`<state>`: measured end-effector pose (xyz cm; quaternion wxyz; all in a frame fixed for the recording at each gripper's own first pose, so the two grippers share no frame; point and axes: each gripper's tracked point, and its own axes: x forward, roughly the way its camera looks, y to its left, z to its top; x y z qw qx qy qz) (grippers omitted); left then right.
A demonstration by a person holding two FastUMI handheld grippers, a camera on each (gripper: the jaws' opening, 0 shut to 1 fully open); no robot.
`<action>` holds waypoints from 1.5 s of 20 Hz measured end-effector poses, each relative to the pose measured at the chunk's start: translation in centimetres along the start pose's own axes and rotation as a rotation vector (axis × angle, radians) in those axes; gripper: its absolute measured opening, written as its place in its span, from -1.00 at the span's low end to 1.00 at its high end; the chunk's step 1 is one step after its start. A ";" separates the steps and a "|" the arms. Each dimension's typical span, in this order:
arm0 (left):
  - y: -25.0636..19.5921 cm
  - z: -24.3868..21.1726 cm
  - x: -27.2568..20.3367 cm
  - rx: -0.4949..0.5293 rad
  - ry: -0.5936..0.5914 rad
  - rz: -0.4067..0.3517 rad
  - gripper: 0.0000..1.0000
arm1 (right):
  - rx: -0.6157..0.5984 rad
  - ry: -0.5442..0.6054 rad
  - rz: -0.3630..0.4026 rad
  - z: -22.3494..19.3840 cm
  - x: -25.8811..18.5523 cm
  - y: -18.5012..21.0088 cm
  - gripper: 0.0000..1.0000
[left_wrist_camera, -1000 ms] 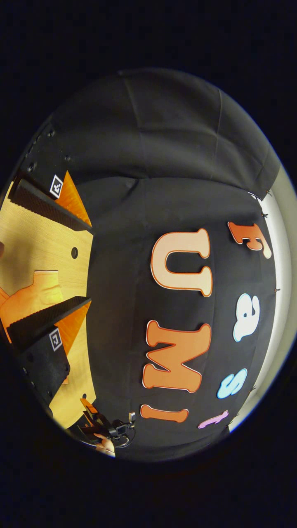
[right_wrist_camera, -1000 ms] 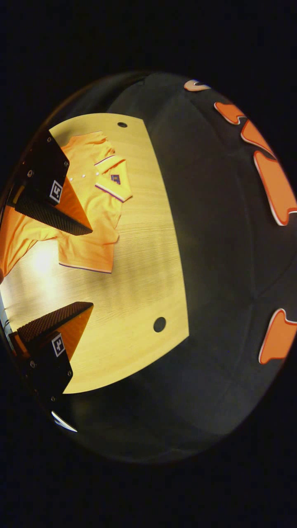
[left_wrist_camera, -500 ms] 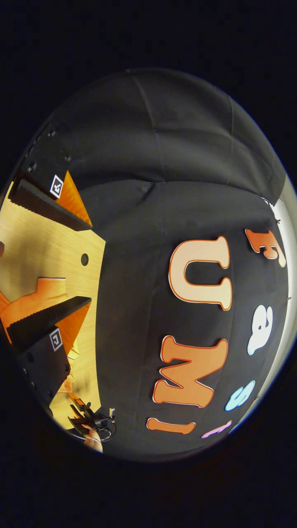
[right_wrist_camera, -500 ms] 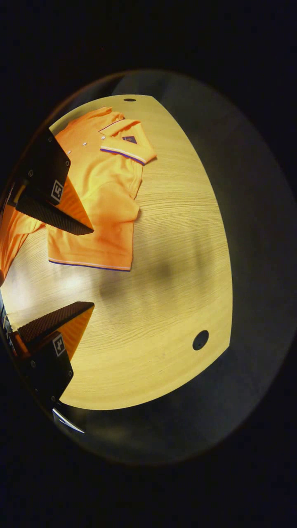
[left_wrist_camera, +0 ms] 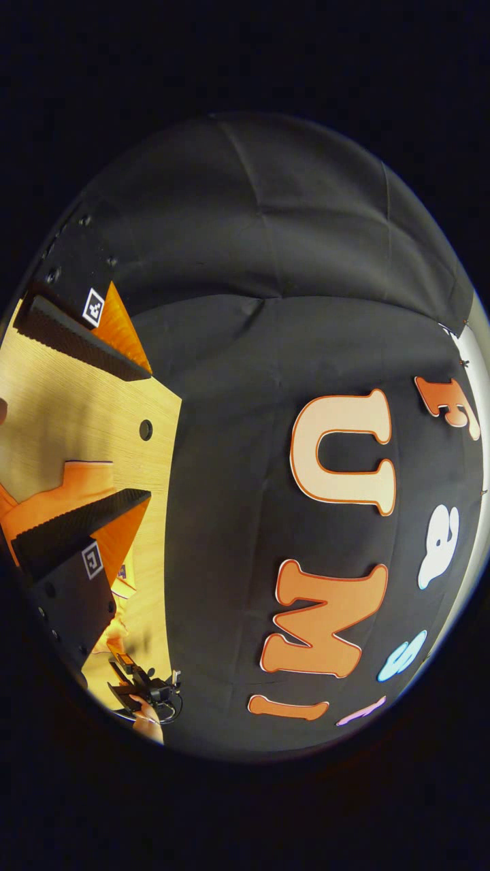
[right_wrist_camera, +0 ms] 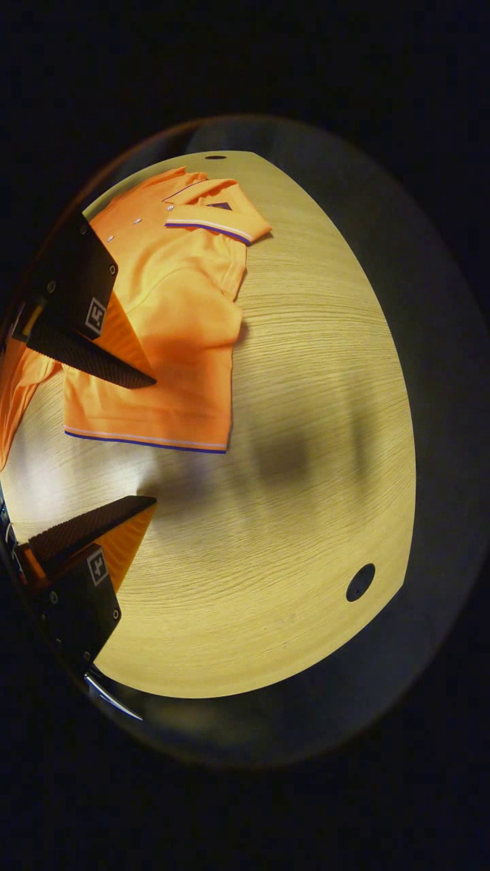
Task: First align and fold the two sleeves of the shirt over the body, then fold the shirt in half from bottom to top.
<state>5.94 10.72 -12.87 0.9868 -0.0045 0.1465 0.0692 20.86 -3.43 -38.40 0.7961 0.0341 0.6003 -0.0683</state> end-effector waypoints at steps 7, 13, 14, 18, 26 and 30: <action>-1.2 0.0 0.7 -0.004 0.010 -0.021 0.96 | 0.001 -0.004 0.018 -0.1 0.1 0.7 0.21; -0.8 -0.4 0.2 -0.018 0.015 -0.019 0.96 | -0.010 -0.013 0.054 -0.5 -0.2 1.8 -0.84; -0.6 -0.3 0.2 -0.015 0.015 -0.016 0.96 | -0.007 -0.021 0.056 -0.4 -0.5 1.9 -0.83; 0.5 -0.3 -0.4 -0.017 0.006 -0.013 0.96 | 0.011 -0.073 0.068 0.3 -2.7 2.8 -0.84; 3.3 0.1 -1.3 -0.036 -0.019 -0.041 0.96 | -0.035 -0.182 0.107 1.0 -10.4 6.5 -0.84; 5.0 0.0 -1.5 -0.034 -0.024 -0.059 0.96 | -0.083 -0.220 0.148 0.4 -13.2 11.1 -0.85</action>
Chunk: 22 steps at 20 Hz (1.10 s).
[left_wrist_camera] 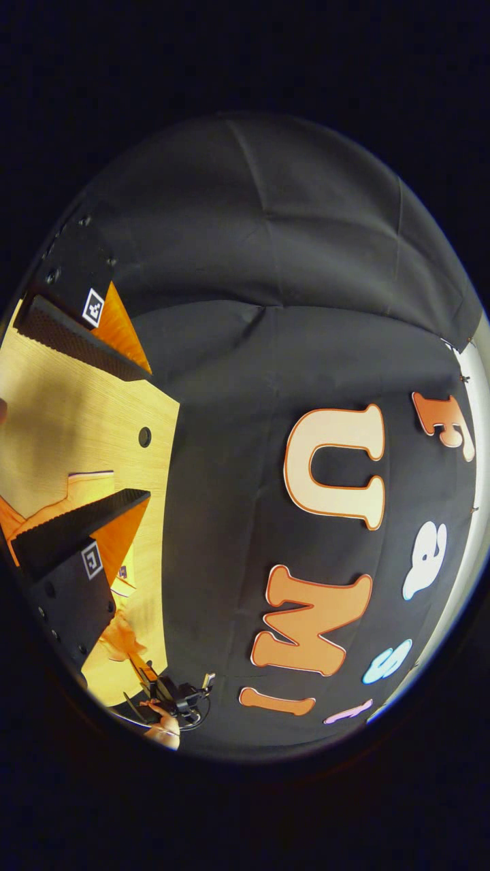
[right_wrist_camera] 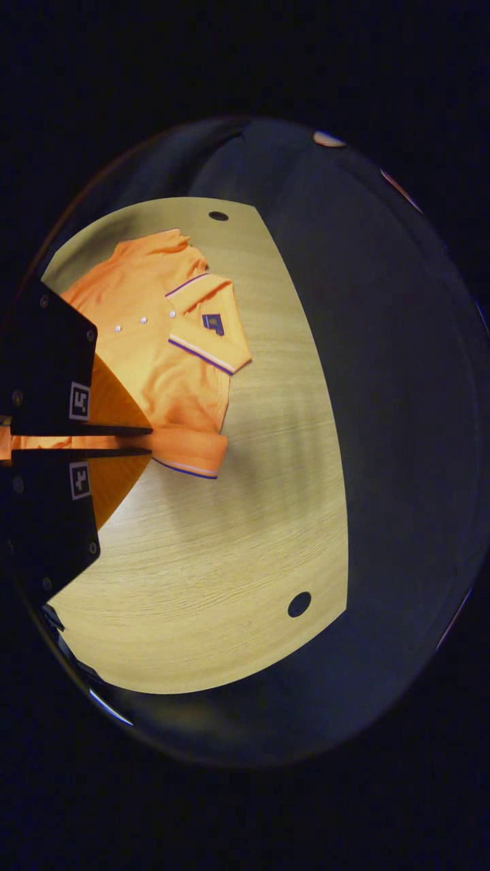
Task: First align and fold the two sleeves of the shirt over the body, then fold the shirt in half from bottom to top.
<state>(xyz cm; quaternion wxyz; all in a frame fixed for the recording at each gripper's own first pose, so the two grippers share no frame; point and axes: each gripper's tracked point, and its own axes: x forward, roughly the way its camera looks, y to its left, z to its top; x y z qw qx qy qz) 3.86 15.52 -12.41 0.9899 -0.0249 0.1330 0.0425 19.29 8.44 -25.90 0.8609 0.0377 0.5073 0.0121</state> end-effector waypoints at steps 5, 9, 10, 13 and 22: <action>2.4 -0.5 0.1 -0.007 0.005 0.000 0.96 | -0.058 0.001 0.053 -1.1 -0.1 6.3 -0.85; 4.1 -1.2 -0.1 -0.012 0.020 0.010 0.96 | -0.086 0.019 0.088 -2.1 0.7 10.4 -0.84; 4.5 -1.3 -0.1 -0.014 0.022 0.012 0.96 | -0.100 0.019 0.098 -2.3 1.0 11.3 -0.84; 5.4 -2.4 0.0 -0.024 0.040 0.015 0.96 | -0.132 0.024 0.152 -3.1 2.0 14.2 -0.84; 5.1 -3.5 0.3 -0.033 0.072 0.007 0.96 | -0.122 0.063 0.253 -4.9 3.1 18.6 0.07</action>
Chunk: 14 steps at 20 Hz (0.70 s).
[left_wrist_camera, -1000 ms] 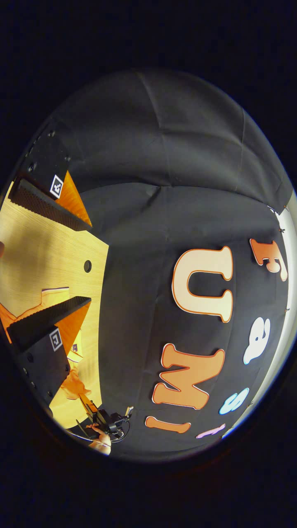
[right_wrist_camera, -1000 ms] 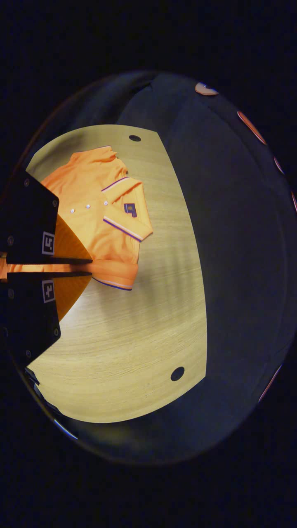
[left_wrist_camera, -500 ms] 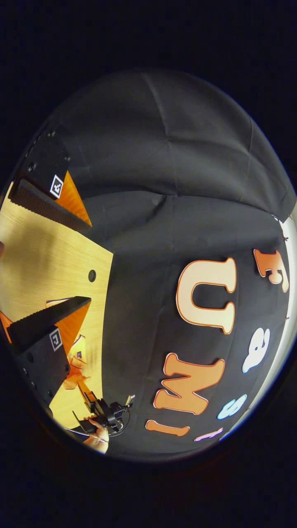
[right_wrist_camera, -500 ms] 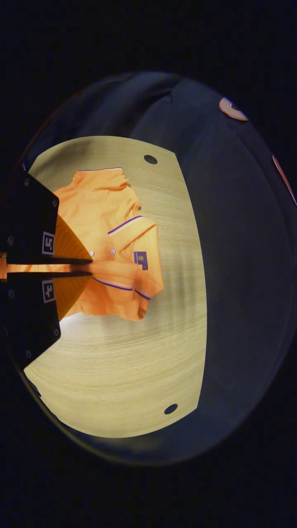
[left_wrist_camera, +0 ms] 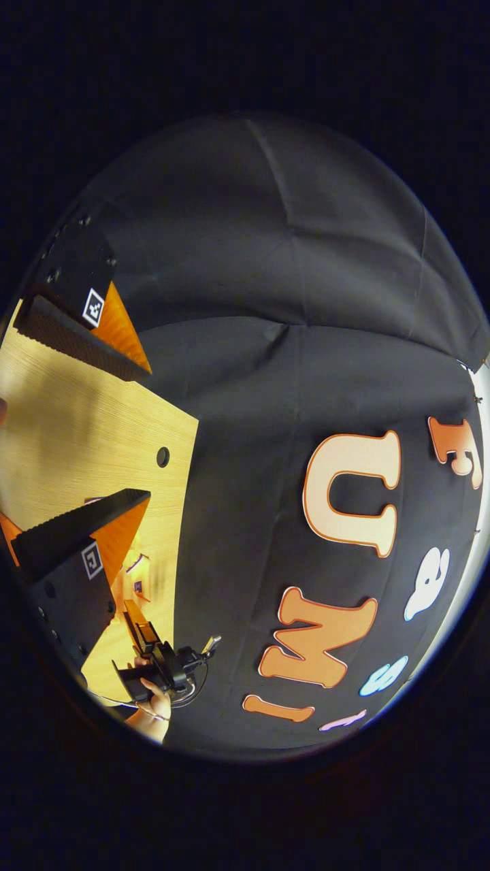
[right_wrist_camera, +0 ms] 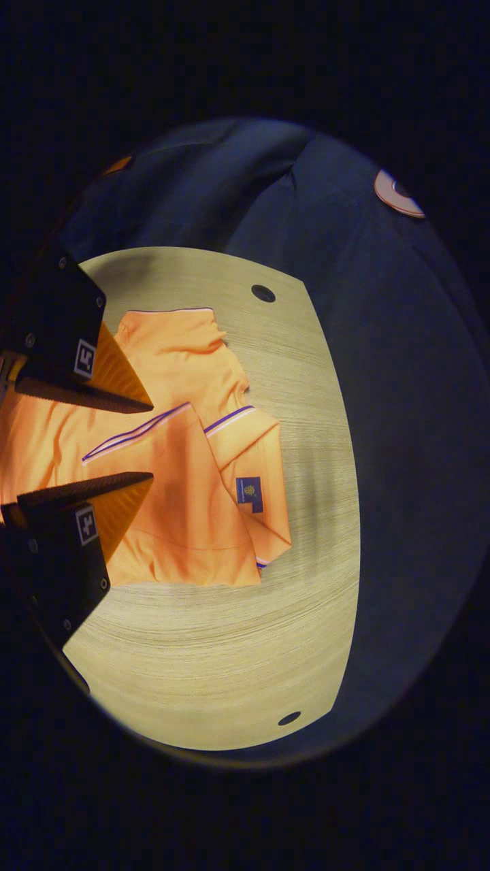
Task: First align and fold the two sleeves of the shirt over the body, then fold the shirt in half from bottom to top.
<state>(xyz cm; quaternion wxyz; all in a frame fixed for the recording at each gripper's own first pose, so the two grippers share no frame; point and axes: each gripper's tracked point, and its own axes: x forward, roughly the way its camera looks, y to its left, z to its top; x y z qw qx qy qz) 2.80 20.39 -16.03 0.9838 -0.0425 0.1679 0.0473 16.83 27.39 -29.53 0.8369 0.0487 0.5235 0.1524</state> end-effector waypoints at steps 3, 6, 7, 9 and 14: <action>-0.9 -0.3 0.3 -0.003 0.011 -0.012 0.96 | -0.018 -0.012 0.001 -0.1 -0.2 0.2 0.89; -2.3 -0.8 0.8 -0.016 0.029 -0.046 0.95 | -0.021 -0.050 -0.026 0.4 -1.4 -0.4 0.98; -3.0 -1.1 1.0 -0.025 0.039 -0.067 0.96 | -0.021 -0.071 -0.020 0.8 -1.9 -0.4 0.97; -3.9 -1.7 1.8 -0.015 0.060 -0.085 0.96 | -0.031 -0.113 -0.025 1.5 -3.3 -1.0 0.98; -7.0 -2.7 5.1 0.015 0.109 -0.128 0.96 | -0.057 -0.269 -0.043 4.1 -8.1 -2.7 0.97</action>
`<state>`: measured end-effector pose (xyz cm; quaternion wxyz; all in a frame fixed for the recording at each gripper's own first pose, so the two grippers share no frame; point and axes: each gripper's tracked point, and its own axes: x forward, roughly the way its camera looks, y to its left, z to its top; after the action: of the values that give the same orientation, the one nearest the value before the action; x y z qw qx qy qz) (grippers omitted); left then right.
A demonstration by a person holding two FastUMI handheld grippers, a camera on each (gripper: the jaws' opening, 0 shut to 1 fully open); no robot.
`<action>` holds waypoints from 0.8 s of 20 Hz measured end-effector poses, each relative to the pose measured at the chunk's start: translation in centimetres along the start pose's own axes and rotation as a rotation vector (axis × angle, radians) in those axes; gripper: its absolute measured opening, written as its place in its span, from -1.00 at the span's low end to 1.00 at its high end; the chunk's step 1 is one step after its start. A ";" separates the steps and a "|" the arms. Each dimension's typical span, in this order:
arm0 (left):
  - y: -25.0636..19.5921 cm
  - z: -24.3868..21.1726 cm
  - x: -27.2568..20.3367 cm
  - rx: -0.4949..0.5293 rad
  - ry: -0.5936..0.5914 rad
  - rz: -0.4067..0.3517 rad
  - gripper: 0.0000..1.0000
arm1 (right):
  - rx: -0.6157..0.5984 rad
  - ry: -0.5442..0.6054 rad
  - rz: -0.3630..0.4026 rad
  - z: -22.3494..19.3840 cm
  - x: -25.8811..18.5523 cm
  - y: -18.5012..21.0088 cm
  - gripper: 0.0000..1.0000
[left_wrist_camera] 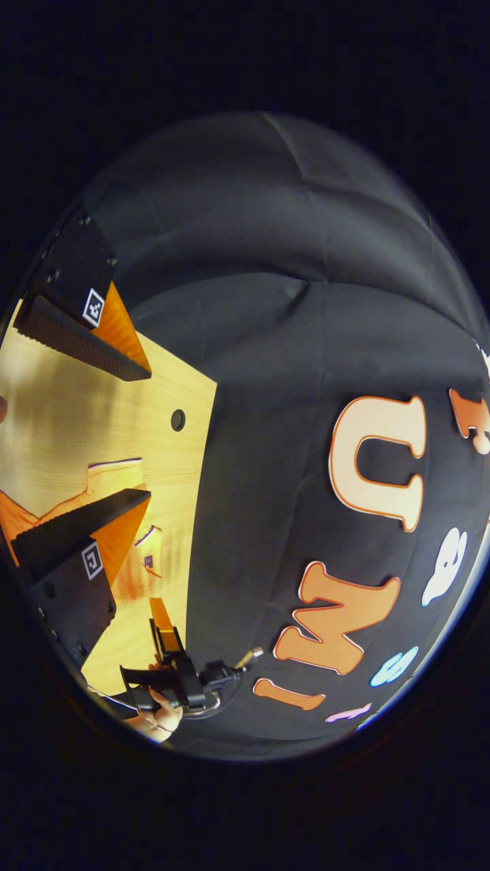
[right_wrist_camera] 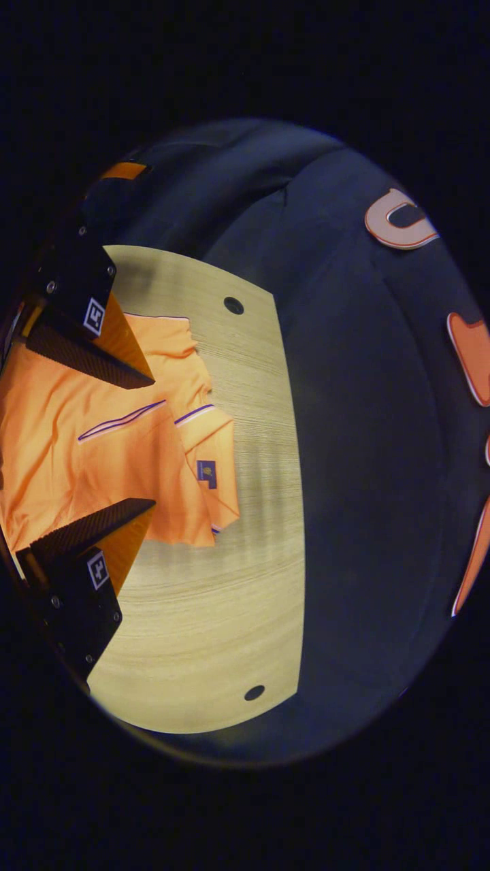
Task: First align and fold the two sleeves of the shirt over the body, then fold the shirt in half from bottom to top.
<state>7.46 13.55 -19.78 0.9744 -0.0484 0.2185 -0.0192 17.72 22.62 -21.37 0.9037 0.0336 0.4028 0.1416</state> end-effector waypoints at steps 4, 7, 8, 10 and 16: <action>-2.3 -1.4 4.4 0.026 0.101 -0.055 0.96 | 0.001 -0.075 0.017 1.6 -3.5 -1.6 0.97; -3.6 -2.3 7.6 -0.060 0.190 -0.100 0.96 | 0.009 -0.080 0.034 1.4 -5.3 -3.2 0.97; -3.7 -2.3 8.8 -0.071 0.217 -0.101 0.96 | 0.009 -0.075 0.031 1.0 -5.7 -4.0 0.97; -2.9 -2.3 11.4 -0.068 0.261 -0.081 0.93 | 0.017 -0.072 0.025 0.6 -6.4 -5.6 0.98; -3.6 -4.6 17.1 -0.049 0.437 -0.069 0.95 | 0.060 -0.046 0.045 -1.0 -8.2 -9.6 0.97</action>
<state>20.86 8.61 -30.75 0.9012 -0.0741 0.4231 -0.0575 13.97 11.04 -17.78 0.9078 0.0730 0.3851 0.1491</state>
